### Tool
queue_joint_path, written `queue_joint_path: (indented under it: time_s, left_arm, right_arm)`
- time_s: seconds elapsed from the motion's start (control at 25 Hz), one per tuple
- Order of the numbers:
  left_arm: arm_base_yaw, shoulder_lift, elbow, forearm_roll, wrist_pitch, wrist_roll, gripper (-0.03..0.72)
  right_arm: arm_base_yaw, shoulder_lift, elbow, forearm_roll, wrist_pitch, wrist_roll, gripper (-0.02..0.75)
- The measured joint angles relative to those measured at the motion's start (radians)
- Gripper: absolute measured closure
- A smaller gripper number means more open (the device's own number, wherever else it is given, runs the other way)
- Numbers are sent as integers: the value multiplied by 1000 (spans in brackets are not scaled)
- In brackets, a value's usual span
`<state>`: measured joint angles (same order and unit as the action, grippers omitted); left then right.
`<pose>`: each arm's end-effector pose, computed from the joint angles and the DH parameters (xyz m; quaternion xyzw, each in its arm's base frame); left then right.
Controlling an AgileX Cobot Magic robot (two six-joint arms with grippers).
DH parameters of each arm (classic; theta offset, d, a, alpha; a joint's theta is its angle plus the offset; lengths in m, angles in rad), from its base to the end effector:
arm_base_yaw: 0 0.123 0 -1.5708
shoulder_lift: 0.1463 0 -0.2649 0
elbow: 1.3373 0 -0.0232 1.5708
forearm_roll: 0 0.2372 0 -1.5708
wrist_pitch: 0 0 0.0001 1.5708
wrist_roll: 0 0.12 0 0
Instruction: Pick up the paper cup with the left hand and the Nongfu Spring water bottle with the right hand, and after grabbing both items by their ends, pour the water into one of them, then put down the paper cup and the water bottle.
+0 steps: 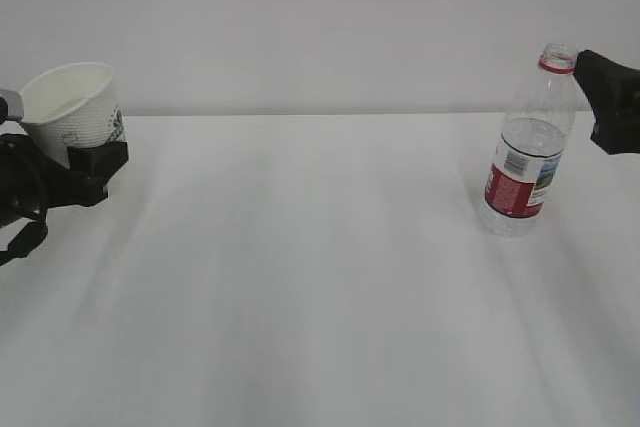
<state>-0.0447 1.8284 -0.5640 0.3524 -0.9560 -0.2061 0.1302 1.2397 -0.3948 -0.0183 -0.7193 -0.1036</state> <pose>0.3262 -0.0484 0.1277 0.1059 0.7798 -0.1252 0.6042 0.2571 0.0351 0.2325 -0.0931 0.7145 0.0088 0.6933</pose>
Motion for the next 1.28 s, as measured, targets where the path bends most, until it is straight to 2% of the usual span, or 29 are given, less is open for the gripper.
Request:
queue_joint_path:
  time_s: [0.56,0.84,1.04,1.28]
  left_arm:
    - [38,143,-2,-117,-149,0,197]
    - [101,178,-4,-129,-149,37,208]
    - [141,178,-49,-129,-151,44,208]
    - [145,223,-125,-131,-155,45,210]
  right_arm:
    - [0,0,0,0,25,2,145]
    - [0,0,0,0,41,4,145]
    - [0,0,0,0,45,4,145]
    - [0,0,0,0,55,4,145]
